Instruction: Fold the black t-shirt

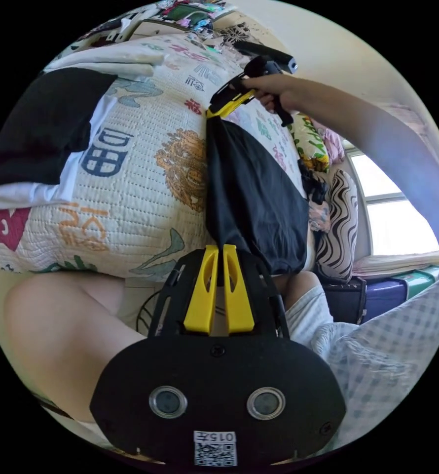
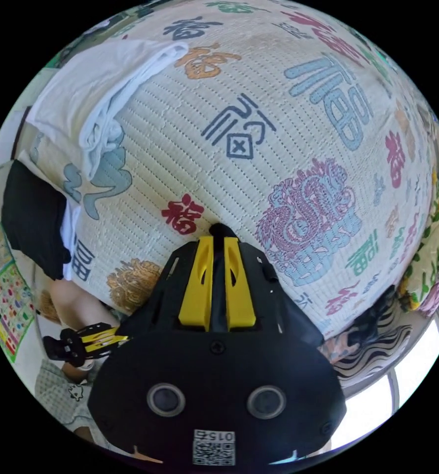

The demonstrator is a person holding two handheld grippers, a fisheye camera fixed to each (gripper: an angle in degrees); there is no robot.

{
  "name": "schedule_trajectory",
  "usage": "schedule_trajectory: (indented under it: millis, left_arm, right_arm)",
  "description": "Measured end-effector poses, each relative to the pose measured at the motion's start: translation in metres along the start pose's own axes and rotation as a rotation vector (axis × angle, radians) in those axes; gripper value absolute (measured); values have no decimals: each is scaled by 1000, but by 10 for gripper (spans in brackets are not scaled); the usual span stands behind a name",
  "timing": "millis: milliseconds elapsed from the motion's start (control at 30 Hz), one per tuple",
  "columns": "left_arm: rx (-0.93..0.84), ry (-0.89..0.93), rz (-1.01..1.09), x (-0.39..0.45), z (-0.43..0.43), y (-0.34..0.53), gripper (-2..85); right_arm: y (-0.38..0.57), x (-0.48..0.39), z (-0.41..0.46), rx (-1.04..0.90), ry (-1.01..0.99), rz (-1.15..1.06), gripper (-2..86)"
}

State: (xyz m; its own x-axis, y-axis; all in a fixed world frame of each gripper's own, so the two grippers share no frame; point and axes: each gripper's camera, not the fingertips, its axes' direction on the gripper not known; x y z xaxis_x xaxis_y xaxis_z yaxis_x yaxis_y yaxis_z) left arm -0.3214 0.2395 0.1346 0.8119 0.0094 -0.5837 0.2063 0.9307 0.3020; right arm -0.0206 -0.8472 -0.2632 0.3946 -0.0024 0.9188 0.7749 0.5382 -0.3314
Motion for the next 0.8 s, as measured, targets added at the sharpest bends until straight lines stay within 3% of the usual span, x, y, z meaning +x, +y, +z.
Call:
schedule_trajectory:
  millis: [167,433,633,800]
  left_arm:
    - [86,5,41,1,-29,17,-8]
    - [201,-31,149,28,-94,66,-8]
    - [130,-37,439,157,-29,96,-7]
    - [18,46,633,253,83,104,-7]
  right_arm:
    - [9,1,-28,46,-6,-41,25]
    - [81,55,-125,353,-435,-160,27]
    - [205,166,-142,502,-684,-140,27]
    - [314,266,-125,545,-671,-23,28]
